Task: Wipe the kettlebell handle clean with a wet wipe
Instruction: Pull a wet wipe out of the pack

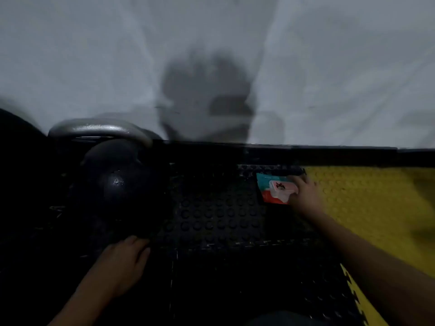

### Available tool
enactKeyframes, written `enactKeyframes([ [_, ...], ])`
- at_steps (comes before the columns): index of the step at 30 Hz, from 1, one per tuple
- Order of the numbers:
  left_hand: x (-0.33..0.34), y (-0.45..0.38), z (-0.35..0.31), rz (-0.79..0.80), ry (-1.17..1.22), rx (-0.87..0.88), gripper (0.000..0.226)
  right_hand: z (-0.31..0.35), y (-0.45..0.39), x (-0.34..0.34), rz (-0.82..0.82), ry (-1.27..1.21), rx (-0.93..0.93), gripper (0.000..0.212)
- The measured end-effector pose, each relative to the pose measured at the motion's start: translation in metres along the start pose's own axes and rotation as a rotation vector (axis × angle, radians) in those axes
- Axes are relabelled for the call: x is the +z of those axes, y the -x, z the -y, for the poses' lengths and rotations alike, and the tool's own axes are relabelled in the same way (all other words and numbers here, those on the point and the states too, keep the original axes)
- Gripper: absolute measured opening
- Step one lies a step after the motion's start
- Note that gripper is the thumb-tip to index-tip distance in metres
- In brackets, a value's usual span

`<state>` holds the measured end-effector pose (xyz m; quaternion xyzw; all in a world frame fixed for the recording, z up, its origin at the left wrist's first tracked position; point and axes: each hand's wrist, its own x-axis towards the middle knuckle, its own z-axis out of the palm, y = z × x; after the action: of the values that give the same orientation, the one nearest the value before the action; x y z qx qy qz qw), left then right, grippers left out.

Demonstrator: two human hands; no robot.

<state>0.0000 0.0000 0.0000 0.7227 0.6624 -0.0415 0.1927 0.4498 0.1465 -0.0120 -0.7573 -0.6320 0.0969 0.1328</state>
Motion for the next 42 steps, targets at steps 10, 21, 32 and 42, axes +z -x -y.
enactKeyframes([
  [10, 0.007, 0.006, 0.013, 0.011, -0.027, 0.016, 0.049, -0.014, -0.025, 0.018, 0.374, -0.014, -0.029, 0.051],
  [21, 0.006, -0.007, -0.013, -0.012, -0.018, 0.043, 0.053, 0.023, 0.054, 0.046, 0.297, 0.107, -0.297, 0.046],
  [32, 0.013, -0.005, -0.03, 0.037, -0.131, 0.129, 0.052, 0.107, 0.177, 0.066, 0.221, 0.063, -0.542, 0.037],
  [42, 0.028, -0.003, -0.043, 0.095, 0.054, 0.177, 0.039, 0.137, 0.159, 0.058, 0.51, -0.169, -0.438, 0.041],
])
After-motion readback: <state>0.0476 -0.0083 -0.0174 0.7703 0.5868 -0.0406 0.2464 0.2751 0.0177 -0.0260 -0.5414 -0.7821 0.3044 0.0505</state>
